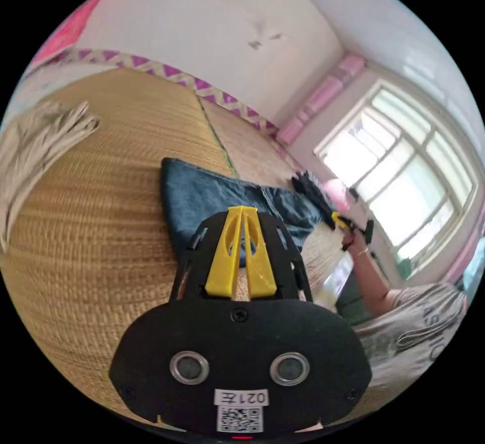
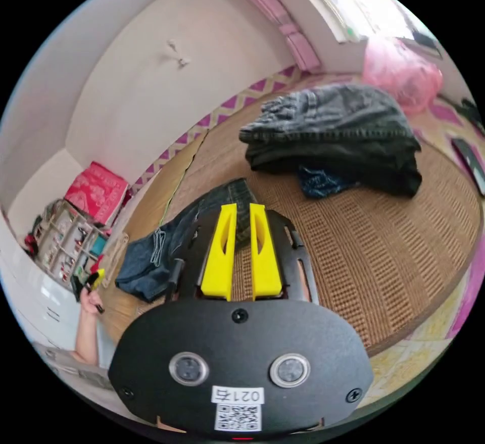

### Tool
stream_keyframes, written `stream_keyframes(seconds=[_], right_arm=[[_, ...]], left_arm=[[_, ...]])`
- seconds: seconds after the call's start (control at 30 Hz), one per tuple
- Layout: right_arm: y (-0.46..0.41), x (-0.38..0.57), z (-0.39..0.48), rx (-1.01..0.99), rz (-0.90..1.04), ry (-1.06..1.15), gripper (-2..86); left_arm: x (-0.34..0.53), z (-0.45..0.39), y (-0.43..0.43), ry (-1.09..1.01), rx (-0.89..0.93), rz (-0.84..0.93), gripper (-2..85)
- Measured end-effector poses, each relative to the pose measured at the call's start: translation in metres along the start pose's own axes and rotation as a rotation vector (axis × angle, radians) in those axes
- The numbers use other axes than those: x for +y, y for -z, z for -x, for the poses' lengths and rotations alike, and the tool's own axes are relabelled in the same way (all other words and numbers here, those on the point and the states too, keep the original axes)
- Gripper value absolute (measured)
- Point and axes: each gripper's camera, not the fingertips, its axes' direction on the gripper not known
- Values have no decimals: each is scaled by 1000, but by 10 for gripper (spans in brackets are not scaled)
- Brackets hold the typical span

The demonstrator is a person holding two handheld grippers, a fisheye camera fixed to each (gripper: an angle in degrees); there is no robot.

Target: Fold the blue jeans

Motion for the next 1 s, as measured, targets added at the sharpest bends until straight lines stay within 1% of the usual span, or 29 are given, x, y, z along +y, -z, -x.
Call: stream_keyframes(seconds=[0.07,0.1,0.17,0.2,0.27,0.37,0.47,0.5,0.6,0.67,0.7,0.77,0.8,0.87,0.9,0.97,1.0], right_arm=[[-2,4,26,-64,17,148,49],[-5,6,31,-85,24,178,45],[-16,18,46,-124,38,257,31],[-19,22,48,-127,42,270,28],[-30,39,46,-167,66,265,17],[-36,60,38,-199,83,234,10],[-28,71,30,-229,53,205,6],[-26,72,28,-230,45,196,5],[-21,76,19,-261,38,156,3],[-18,79,15,-281,32,125,1],[-18,80,15,-285,31,121,1],[-16,83,18,-291,32,114,0],[-16,83,19,-290,33,115,0],[-15,86,27,-287,42,124,-1],[-16,86,30,-287,45,126,-1],[-16,89,41,-283,56,139,-2],[-17,89,44,-282,60,145,-3]], left_arm=[[-14,-55,-48,-198,-52,124,-3],[-16,-68,-61,-251,-69,157,-1],[-17,-116,-114,-462,-199,277,24],[-16,-126,-126,-512,-230,301,34],[-12,-156,-167,-663,-300,412,68],[-13,-172,-194,-732,-321,483,80],[-13,-170,-213,-735,-325,560,81],[-14,-168,-212,-724,-312,554,79],[-24,-148,-198,-584,-228,501,34],[-38,-115,-166,-385,-98,388,6],[-41,-106,-156,-336,-67,352,2],[-49,-72,-99,-190,29,182,-5],[-50,-64,-82,-165,42,138,-6],[-46,-32,-7,-86,39,-25,-9],[-44,-23,13,-69,28,-59,-9],[-26,15,90,-8,-64,-176,-10],[-20,25,106,4,-95,-193,-10]])
